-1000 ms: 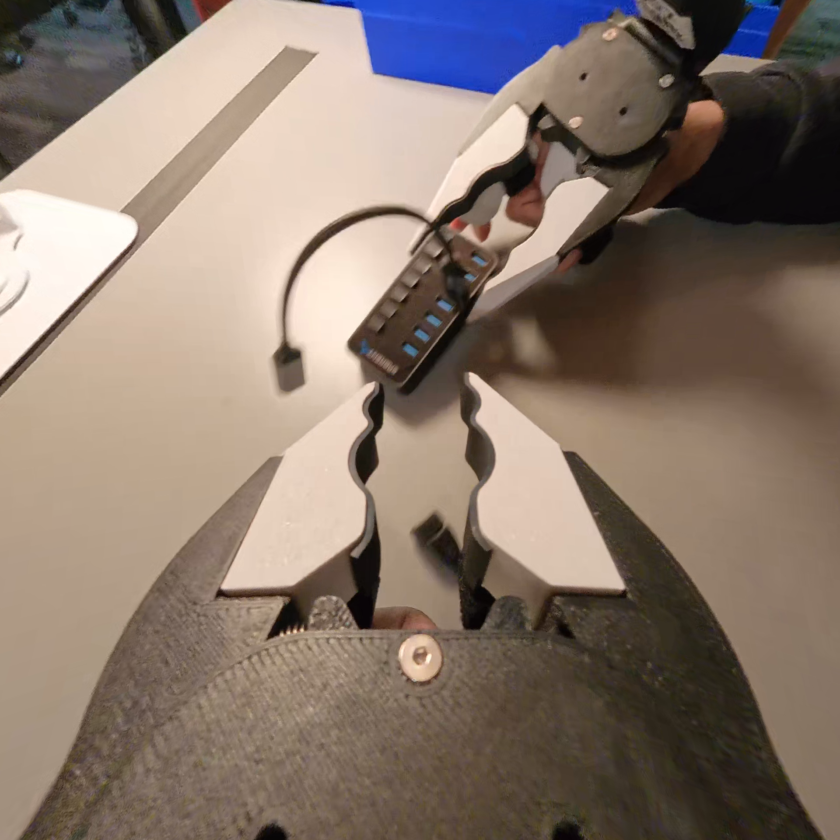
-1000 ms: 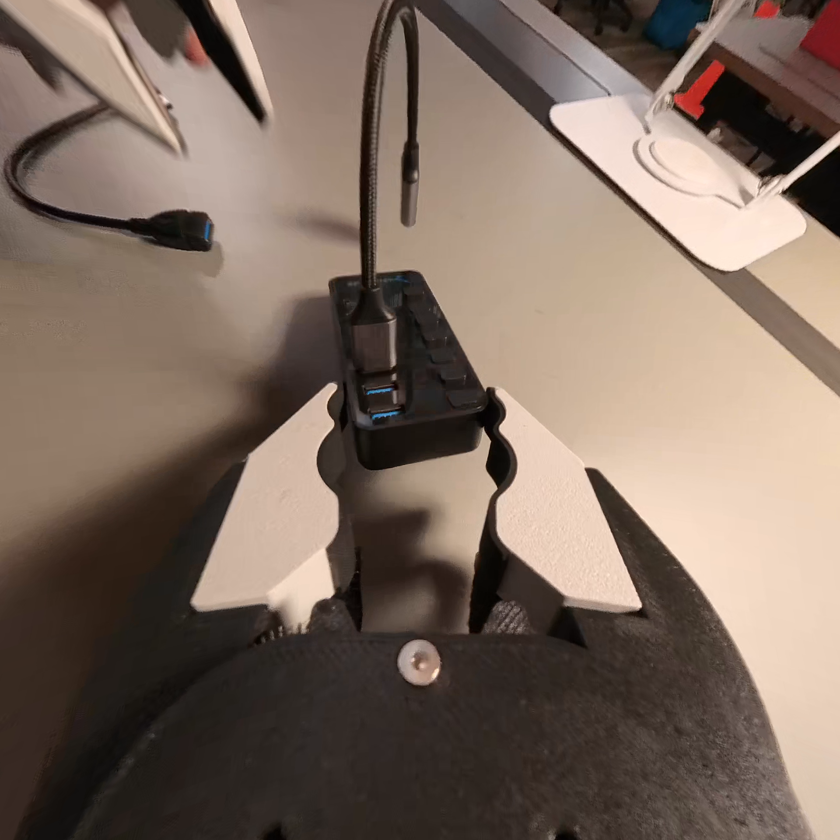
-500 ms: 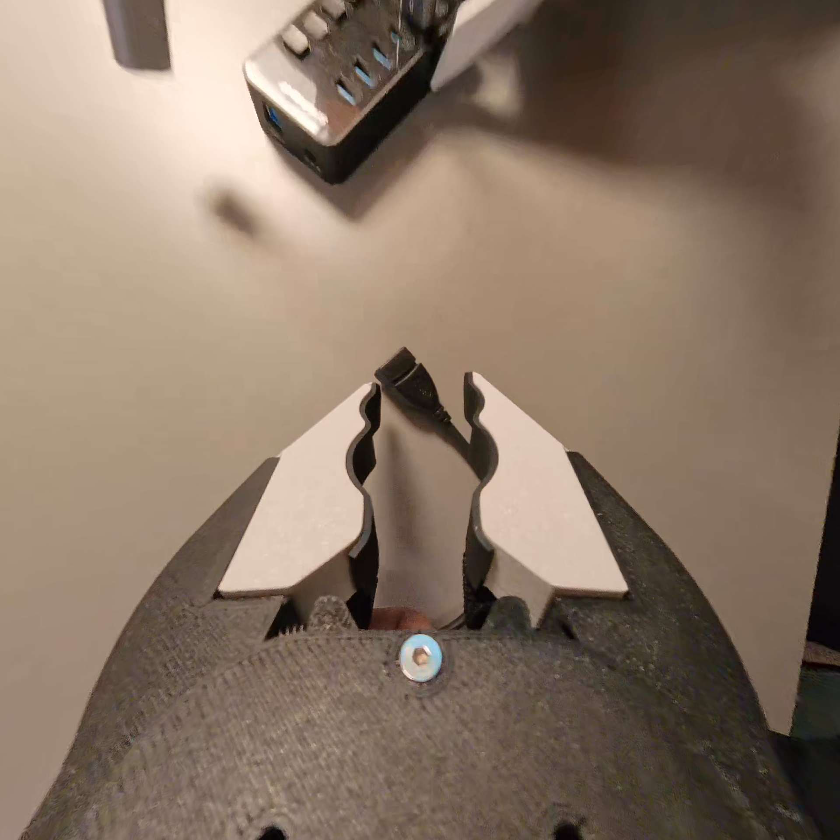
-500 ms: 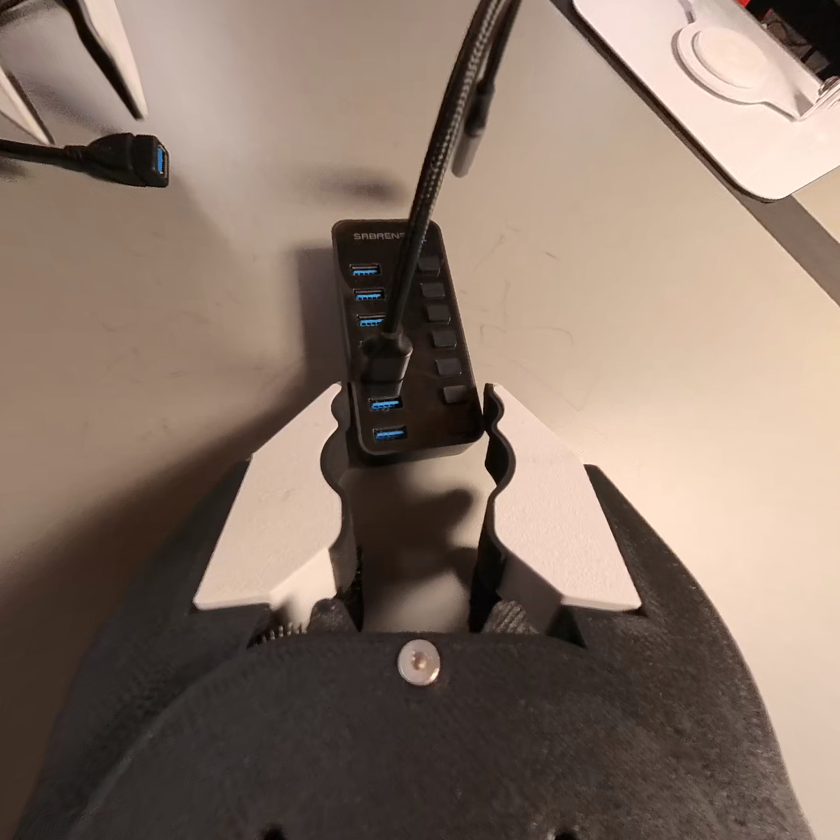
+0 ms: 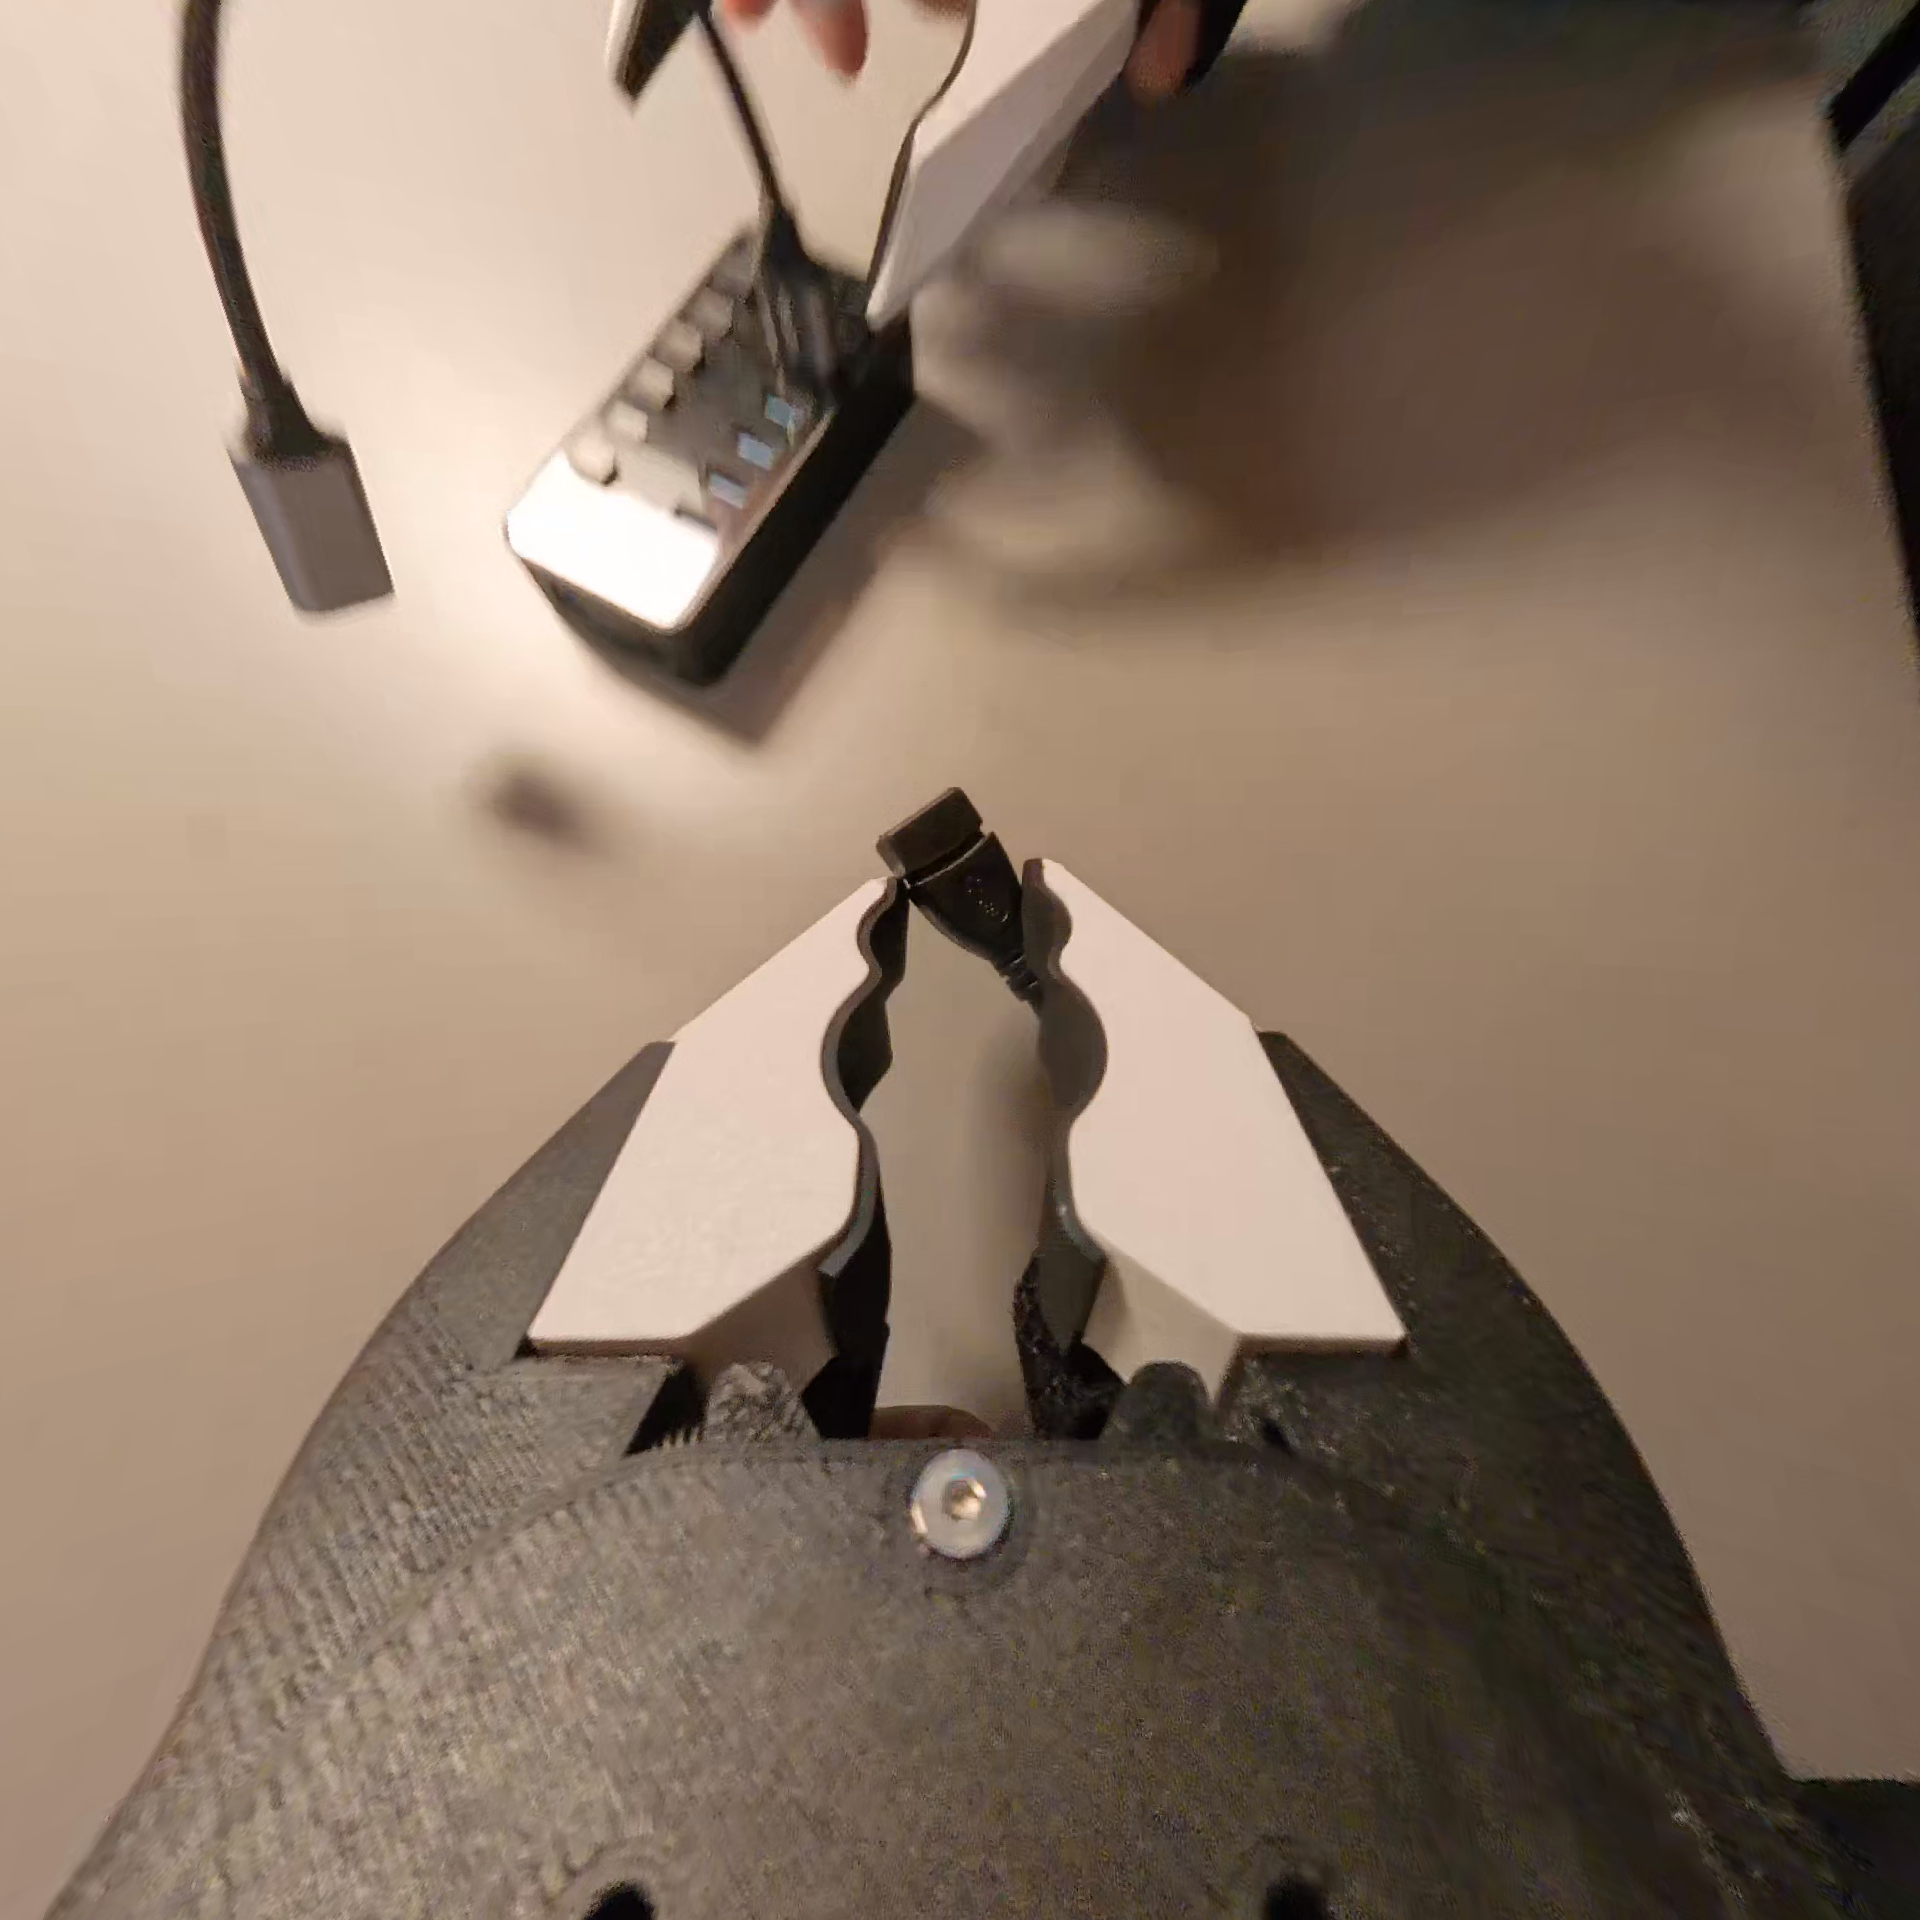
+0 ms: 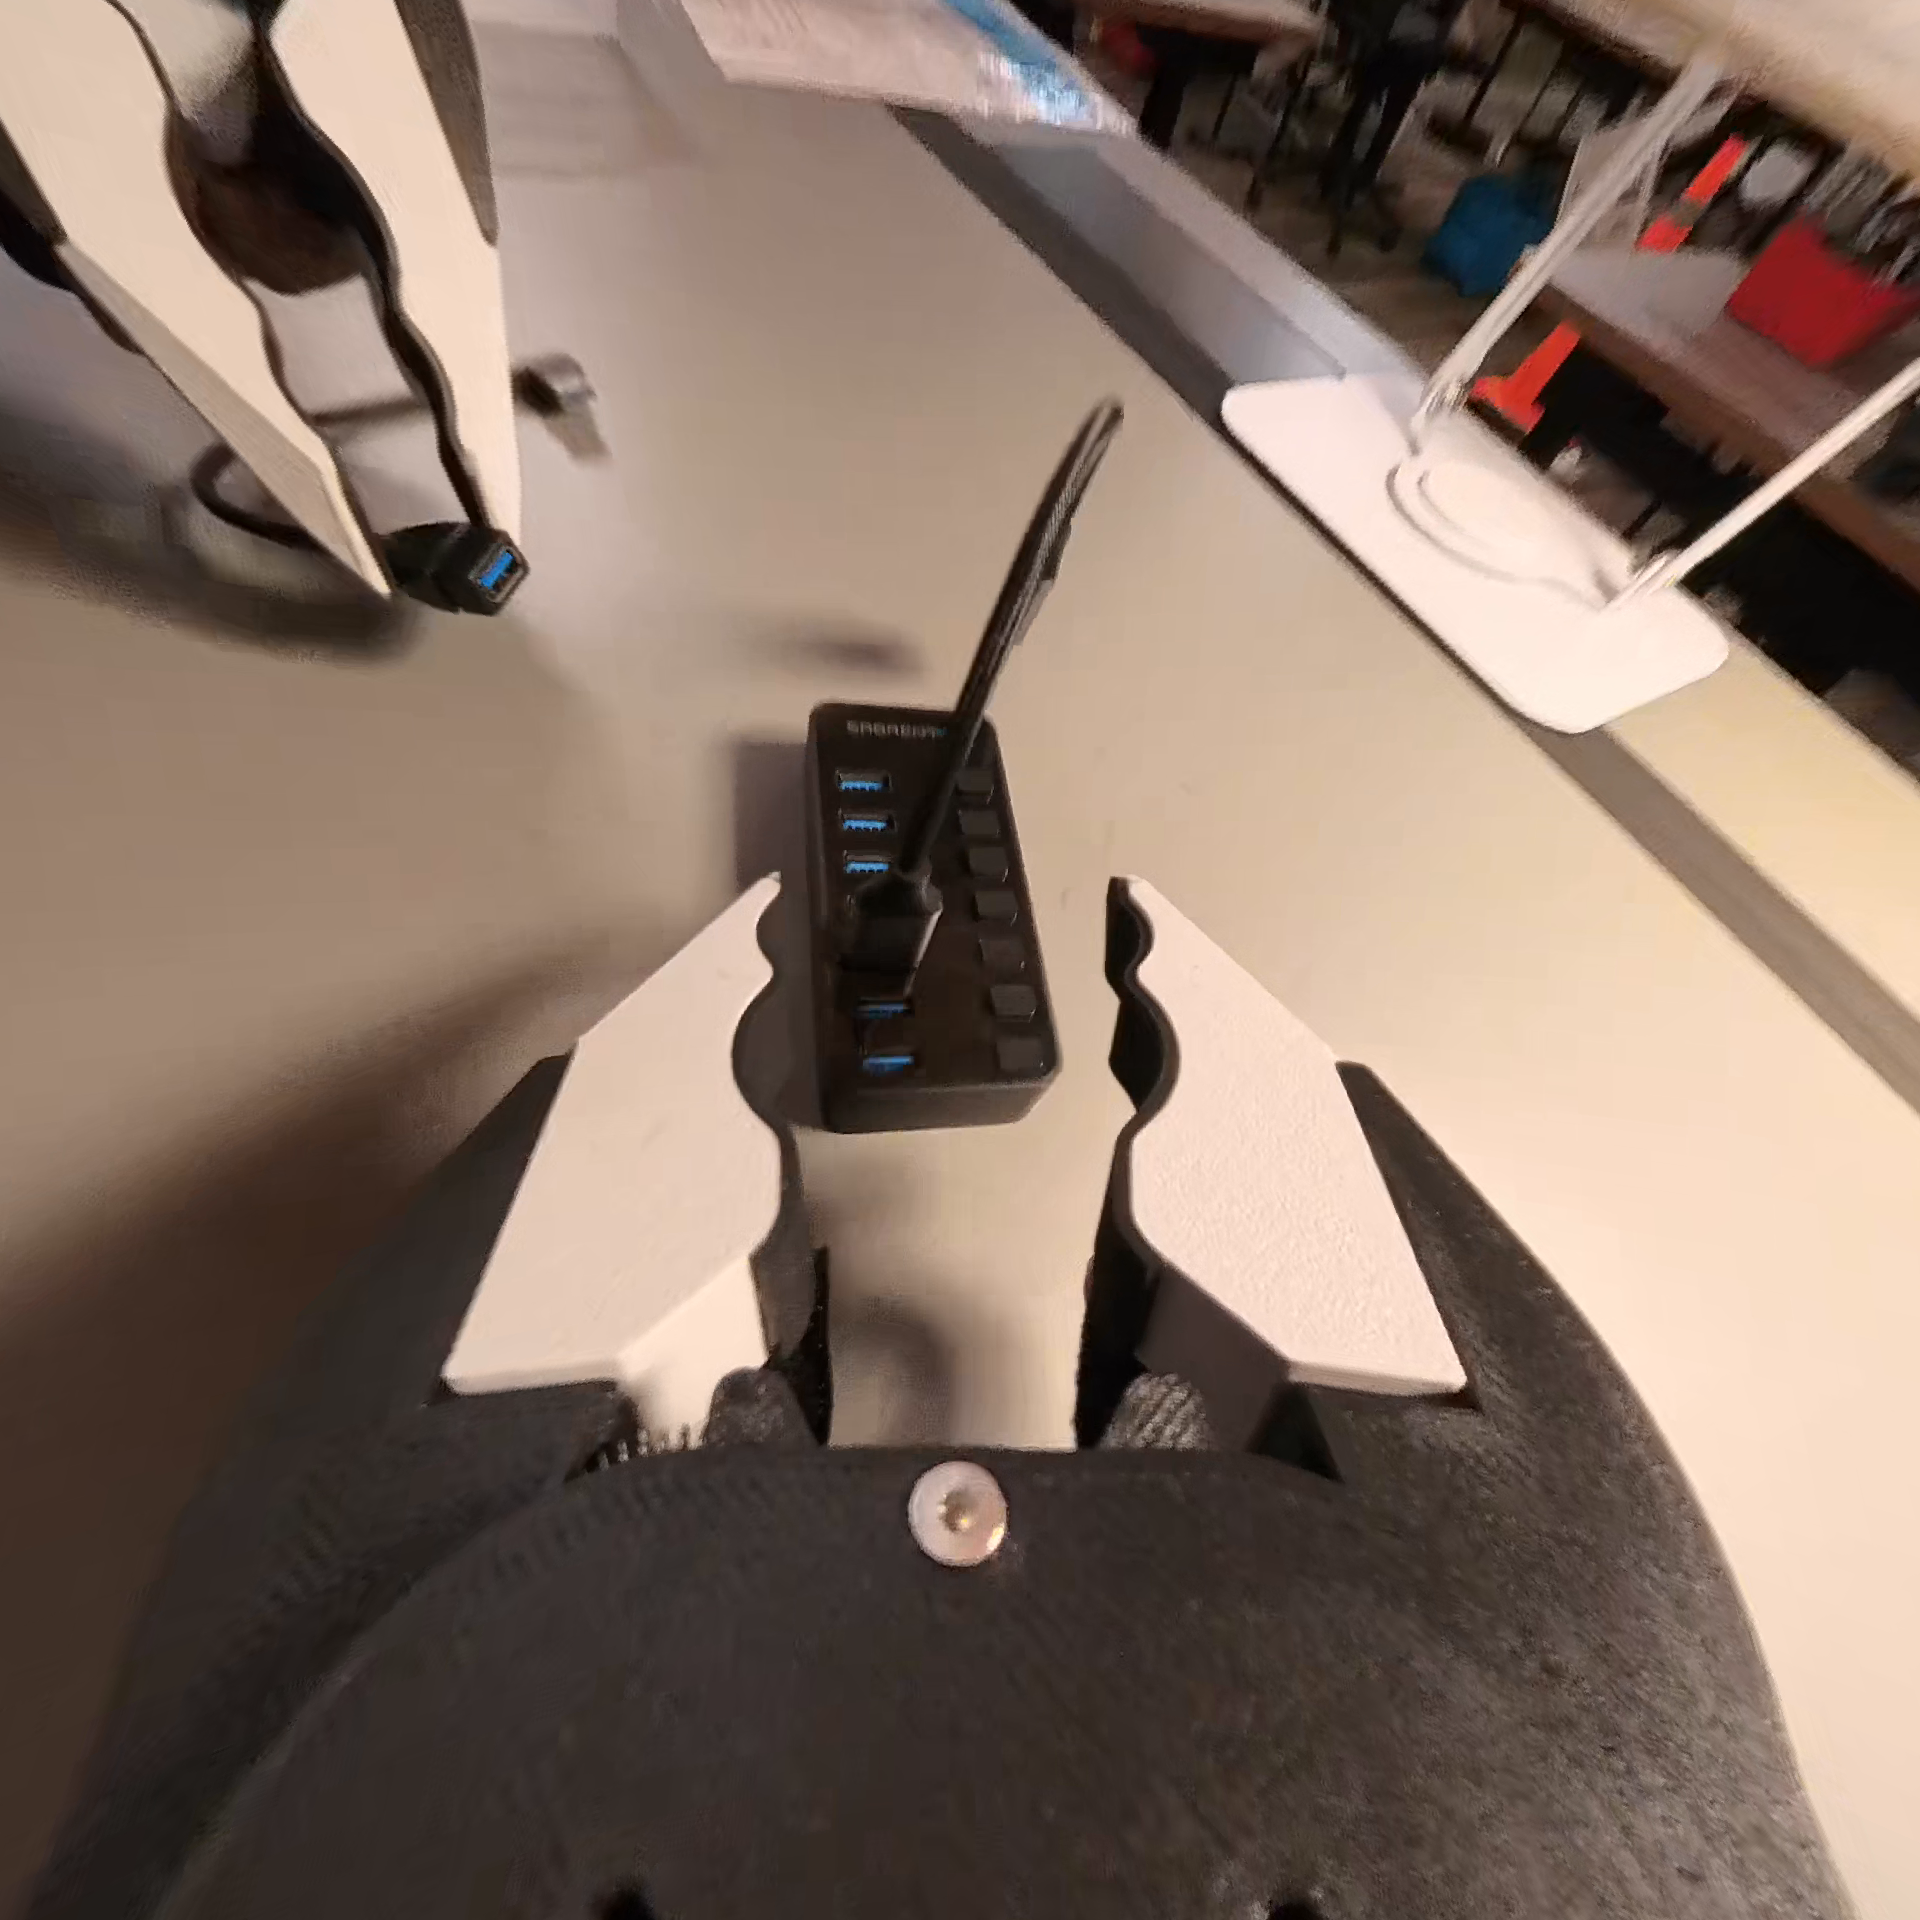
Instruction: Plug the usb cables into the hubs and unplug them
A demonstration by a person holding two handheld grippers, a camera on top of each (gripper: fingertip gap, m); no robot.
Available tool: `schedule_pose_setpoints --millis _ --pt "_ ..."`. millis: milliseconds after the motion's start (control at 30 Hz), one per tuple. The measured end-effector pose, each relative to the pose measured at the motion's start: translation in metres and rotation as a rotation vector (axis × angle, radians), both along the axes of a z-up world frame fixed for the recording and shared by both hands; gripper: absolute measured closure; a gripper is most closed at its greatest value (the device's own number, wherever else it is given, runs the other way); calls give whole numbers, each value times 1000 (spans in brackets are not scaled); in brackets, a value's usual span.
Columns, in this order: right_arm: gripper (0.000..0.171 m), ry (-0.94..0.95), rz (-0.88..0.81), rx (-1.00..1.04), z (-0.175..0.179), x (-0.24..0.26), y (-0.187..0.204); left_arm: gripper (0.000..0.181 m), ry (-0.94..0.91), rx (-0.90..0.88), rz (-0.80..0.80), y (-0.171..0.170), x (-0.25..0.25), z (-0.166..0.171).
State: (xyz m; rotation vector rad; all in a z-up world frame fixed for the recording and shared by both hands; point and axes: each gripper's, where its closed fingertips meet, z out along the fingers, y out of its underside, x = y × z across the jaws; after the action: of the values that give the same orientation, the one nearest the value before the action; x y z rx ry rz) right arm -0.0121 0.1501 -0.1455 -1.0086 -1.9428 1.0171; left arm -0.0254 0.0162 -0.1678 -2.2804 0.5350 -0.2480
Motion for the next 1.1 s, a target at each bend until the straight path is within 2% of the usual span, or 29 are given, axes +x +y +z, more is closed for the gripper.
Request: schedule_pose_setpoints --millis 33,300,700,1100 --pt "112 36 9 6 7 1 0 156 -7 51 -21 2 3 8" --pt "121 291 112 42 56 17 -19 156 -57 262 -110 12 23 43" --pt "120 362 306 125 50 38 -62 157 -65 417 -227 25 56 54" --pt "121 366 364 146 43 43 -76 157 -88 489 -250 29 65 60"
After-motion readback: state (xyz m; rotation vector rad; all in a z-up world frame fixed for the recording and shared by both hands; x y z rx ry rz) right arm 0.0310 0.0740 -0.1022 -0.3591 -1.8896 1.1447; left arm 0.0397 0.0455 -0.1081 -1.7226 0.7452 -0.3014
